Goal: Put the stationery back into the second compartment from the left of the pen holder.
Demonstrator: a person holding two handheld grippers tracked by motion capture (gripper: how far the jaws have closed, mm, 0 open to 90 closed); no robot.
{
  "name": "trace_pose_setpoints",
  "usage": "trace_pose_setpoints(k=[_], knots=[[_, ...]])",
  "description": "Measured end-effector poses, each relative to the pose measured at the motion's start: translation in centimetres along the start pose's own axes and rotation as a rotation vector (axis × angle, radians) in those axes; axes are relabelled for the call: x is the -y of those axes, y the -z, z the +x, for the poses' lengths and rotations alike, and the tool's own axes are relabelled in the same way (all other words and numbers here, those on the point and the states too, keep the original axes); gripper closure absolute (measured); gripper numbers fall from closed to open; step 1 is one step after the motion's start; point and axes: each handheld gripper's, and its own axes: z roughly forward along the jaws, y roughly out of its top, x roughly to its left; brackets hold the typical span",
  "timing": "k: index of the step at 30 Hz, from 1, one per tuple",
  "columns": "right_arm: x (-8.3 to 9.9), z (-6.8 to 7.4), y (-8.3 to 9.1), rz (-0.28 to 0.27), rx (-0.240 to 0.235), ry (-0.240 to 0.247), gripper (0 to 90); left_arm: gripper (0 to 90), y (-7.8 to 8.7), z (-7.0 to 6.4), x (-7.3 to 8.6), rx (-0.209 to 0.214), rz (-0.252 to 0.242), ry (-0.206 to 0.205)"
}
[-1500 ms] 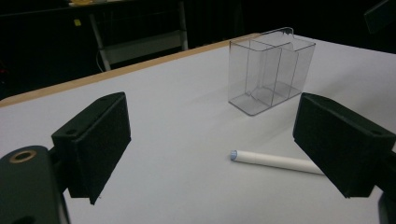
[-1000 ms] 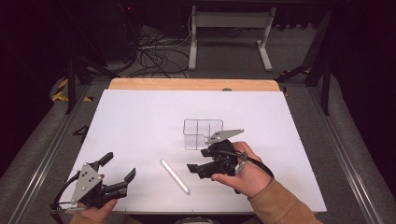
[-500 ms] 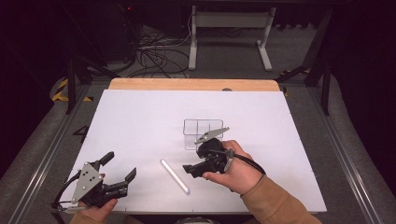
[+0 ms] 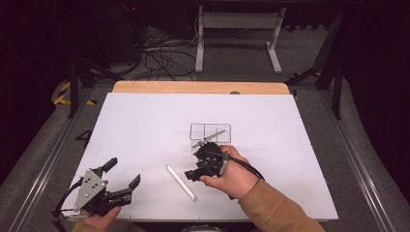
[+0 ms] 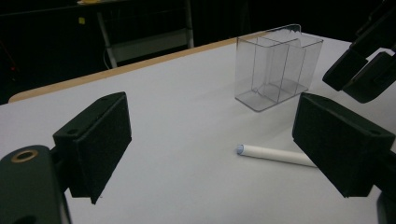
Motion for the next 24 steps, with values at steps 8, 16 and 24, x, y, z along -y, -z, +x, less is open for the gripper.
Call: trace_pose_setpoints(k=[8,16,24], knots=[[-0.4,0.6,-2.1,0.033,-0.005,0.010,48.9,12.5,0.0,0.0,0.0,0.000,-0.001,-0.001],[-0.7,1.2,-4.2,0.067,0.030,0.009,52.2,12.5,-0.1,0.1,0.0,0.002,-0.002,-0.001],[-0.9,1.4,-5.5,0.089,0.062,0.016,53.3,12.5,-0.1,0.1,0.0,0.001,-0.003,0.002]])
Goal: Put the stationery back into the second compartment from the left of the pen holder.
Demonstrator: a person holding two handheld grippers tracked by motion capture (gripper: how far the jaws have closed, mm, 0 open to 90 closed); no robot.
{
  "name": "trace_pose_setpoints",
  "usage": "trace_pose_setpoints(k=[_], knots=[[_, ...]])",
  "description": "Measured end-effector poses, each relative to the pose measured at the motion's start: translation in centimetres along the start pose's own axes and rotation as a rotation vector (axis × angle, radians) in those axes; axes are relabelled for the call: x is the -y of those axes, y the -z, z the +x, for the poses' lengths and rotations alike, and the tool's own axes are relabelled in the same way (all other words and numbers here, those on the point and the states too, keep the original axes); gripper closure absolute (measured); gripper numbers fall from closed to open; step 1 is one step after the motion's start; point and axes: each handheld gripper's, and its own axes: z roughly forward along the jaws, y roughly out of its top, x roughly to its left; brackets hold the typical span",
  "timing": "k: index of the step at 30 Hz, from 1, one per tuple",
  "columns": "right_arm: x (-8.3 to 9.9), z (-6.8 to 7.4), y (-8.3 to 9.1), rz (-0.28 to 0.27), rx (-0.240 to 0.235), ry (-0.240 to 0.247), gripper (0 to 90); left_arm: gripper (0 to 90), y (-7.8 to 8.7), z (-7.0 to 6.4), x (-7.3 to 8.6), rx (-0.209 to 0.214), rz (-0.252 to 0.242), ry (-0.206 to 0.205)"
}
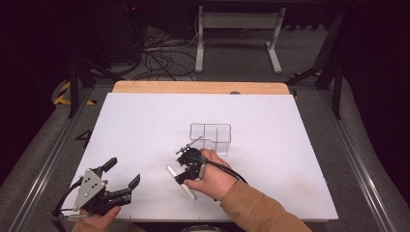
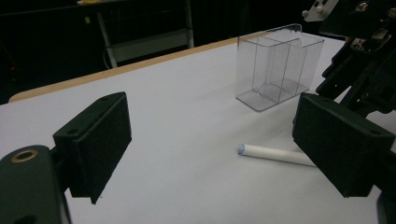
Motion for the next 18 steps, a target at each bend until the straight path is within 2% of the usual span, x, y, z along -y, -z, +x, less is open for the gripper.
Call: trace_pose_setpoints(k=[18], knots=[[-0.5,1.0,-1.9,0.012,0.044,0.014,62.6,12.5,-0.1,0.0,0.0,0.003,0.004,-0.005]])
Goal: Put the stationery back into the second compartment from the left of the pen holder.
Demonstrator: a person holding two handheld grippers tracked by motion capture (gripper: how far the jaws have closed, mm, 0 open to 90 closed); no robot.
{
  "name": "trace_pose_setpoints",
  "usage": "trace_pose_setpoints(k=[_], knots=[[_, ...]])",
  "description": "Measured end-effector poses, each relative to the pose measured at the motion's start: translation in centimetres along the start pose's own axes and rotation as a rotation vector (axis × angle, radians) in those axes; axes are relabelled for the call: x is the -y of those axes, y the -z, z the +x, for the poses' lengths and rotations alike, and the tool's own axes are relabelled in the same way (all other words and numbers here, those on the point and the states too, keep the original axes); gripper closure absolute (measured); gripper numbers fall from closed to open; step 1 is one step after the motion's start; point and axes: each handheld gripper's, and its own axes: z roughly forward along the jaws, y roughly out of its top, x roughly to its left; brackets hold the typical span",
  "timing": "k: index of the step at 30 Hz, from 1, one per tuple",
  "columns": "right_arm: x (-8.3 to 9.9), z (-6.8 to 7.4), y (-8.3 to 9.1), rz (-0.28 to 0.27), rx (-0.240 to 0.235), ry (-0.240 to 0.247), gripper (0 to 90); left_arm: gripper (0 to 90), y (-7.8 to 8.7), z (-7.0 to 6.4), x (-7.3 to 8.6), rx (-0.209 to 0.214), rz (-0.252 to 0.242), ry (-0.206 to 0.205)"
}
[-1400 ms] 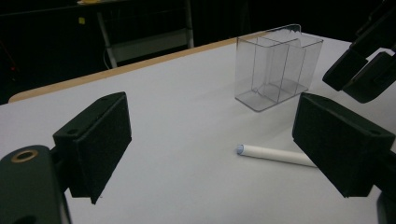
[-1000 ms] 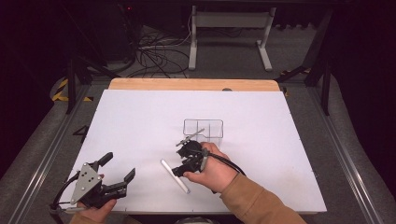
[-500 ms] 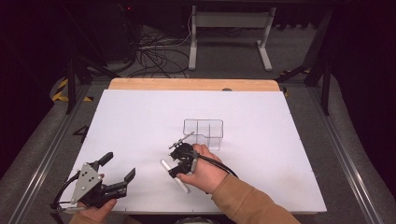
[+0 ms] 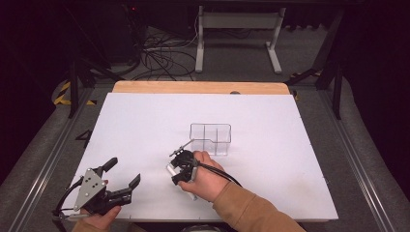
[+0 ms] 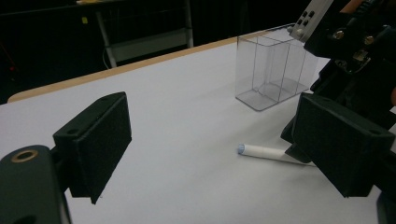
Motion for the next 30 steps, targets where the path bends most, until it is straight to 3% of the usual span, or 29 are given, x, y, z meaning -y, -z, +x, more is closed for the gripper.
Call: trace_pose_setpoints(k=[20,30], knots=[[-0.01,0.70,-0.91,0.020,0.085,0.010,77.4,12.7,-0.08,-0.01,0.02,-0.001,0.001,0.001],[0.03,0.97,-0.96,0.019,0.113,-0.002,79.2,12.7,-0.08,-0.01,0.02,-0.002,0.002,0.001]])
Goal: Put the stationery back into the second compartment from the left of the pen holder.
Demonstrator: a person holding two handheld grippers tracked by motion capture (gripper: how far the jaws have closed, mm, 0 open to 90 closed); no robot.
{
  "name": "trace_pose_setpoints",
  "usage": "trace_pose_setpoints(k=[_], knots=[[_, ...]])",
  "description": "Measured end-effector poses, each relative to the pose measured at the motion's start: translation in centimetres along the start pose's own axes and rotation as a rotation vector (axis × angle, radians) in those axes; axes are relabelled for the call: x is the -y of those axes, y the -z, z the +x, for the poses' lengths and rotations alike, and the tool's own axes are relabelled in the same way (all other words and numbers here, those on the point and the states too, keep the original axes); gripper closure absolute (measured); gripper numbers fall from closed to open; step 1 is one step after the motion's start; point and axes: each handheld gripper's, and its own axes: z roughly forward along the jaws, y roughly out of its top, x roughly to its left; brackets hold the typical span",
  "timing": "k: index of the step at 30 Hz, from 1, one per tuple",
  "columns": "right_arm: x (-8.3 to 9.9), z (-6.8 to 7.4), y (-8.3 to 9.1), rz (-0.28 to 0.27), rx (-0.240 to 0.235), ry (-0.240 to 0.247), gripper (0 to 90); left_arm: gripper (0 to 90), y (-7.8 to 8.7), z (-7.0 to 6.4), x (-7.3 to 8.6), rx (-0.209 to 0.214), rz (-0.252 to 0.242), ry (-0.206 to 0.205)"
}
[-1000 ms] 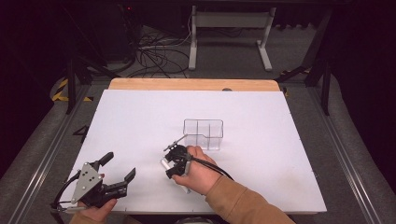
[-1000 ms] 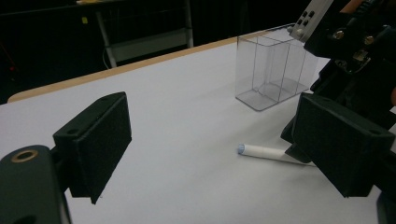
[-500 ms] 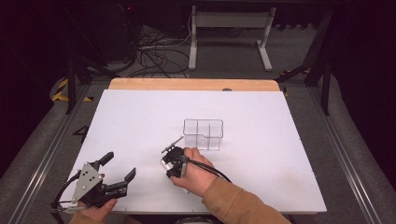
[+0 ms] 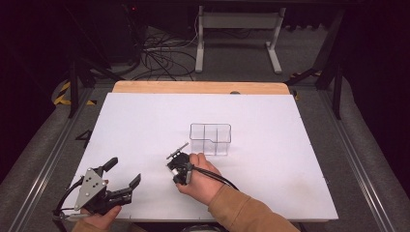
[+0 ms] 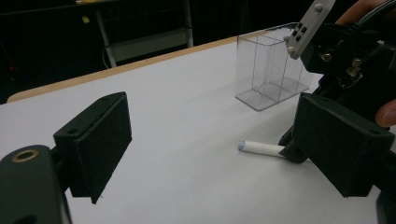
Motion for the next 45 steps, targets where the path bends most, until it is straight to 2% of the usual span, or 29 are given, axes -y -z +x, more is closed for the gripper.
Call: trace_pose_setpoints(k=[9,11,18,29,37,45], knots=[[0.0,-0.1,0.0,-0.002,-0.007,-0.009,79.4,12.7,0.0,0.0,0.0,0.001,0.000,-0.002],[0.0,-0.1,0.2,-0.005,-0.026,-0.010,79.4,12.6,0.0,0.0,0.0,0.001,-0.001,0.002],[-0.1,-0.4,1.8,-0.073,-0.056,0.003,79.4,12.7,0.0,0.0,0.0,-0.001,-0.002,0.003],[-0.1,-0.8,4.3,-0.149,-0.067,0.018,79.4,12.7,-0.1,0.0,0.0,0.002,0.002,0.002],[0.0,-1.4,6.7,-0.234,-0.077,0.029,79.4,12.7,-0.1,0.0,0.0,0.001,0.003,0.005],[0.1,-1.8,7.8,-0.296,-0.087,0.044,79.3,12.6,-0.1,0.0,0.0,0.000,0.003,0.005]])
